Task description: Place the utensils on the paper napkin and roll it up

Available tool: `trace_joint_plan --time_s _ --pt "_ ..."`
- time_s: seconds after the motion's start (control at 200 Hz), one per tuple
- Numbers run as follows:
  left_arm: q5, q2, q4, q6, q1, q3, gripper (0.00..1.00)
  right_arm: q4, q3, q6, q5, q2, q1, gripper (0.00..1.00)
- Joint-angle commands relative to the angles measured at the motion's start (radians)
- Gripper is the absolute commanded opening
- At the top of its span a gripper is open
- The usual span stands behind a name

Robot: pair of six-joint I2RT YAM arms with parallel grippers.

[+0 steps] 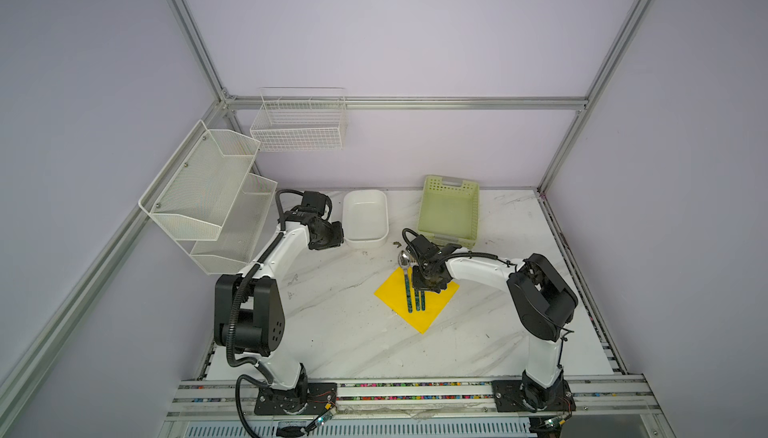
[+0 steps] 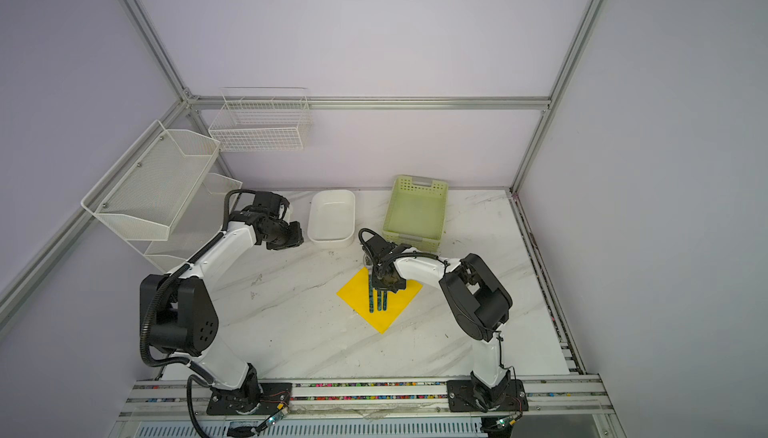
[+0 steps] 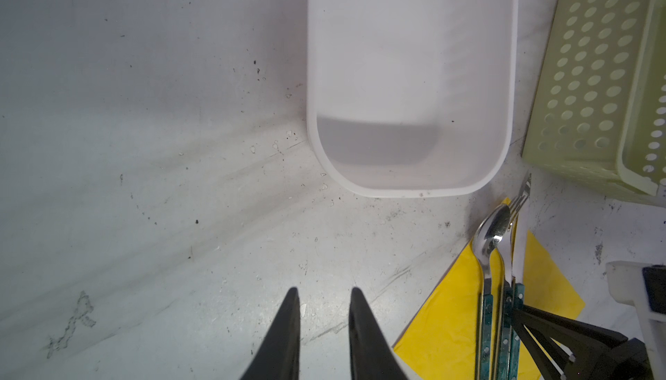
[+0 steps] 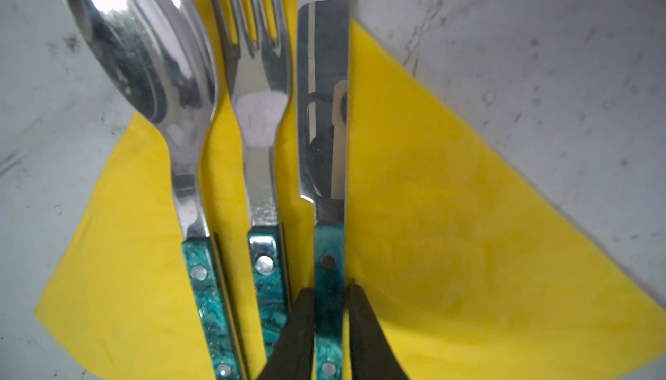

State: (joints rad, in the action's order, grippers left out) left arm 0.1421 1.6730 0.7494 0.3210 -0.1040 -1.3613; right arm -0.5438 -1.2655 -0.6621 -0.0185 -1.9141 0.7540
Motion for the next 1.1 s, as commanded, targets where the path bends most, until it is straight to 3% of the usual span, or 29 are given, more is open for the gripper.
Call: trace_joint_plan --time_s 0.0,1.095 --pt "0.0 -0.04 0.0 -0.012 0.005 0.032 0.24 -0.031 -0.021 -0.002 -0.014 -0.012 0.005 0.21" --pt "-0.006 -0.033 0.003 -0.012 0.006 0.03 0.24 -0.068 -0.054 0.04 -0.038 -0.031 0.005 0.13"
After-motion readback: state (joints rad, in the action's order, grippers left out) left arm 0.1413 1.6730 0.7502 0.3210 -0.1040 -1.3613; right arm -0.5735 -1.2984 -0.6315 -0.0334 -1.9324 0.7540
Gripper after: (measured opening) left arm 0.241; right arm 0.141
